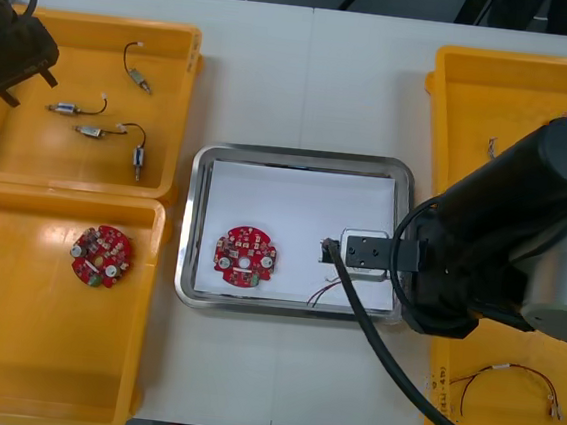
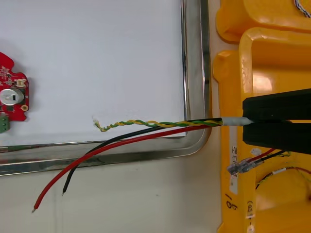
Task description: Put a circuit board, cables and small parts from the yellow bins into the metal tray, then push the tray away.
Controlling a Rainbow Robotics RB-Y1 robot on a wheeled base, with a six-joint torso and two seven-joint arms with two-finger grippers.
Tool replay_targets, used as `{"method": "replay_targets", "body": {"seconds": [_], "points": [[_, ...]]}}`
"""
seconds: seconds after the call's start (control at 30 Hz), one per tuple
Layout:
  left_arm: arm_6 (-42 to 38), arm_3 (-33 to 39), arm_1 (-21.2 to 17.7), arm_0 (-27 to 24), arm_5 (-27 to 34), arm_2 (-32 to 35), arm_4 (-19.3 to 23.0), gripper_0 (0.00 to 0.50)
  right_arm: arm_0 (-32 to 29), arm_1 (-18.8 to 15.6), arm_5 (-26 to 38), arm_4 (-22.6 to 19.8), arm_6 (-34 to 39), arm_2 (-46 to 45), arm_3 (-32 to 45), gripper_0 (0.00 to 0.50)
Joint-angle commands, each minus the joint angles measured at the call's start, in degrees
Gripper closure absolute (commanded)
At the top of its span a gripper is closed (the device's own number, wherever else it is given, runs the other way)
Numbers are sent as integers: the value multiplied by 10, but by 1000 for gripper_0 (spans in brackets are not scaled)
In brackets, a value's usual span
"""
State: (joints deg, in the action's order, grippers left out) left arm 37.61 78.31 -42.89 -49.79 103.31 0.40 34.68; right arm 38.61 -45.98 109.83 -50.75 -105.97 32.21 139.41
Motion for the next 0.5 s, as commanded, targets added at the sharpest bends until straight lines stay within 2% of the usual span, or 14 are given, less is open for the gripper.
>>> {"method": "replay_targets", "body": {"seconds": [0.03,0.27,0.4,0.5], "points": [[-61,-38,-17,-44,-44,28,6,0,20,31,2,36,-45,27,-28,500],[-68,-110,-1,-63,-113,28,7,0,20,77,2,77,-101,28,-88,500],[-70,-145,10,-73,-136,25,-1,0,20,91,-8,91,-107,38,-116,500],[-72,-178,11,-85,-158,6,-3,0,20,94,-25,116,-111,54,-128,500]]}}
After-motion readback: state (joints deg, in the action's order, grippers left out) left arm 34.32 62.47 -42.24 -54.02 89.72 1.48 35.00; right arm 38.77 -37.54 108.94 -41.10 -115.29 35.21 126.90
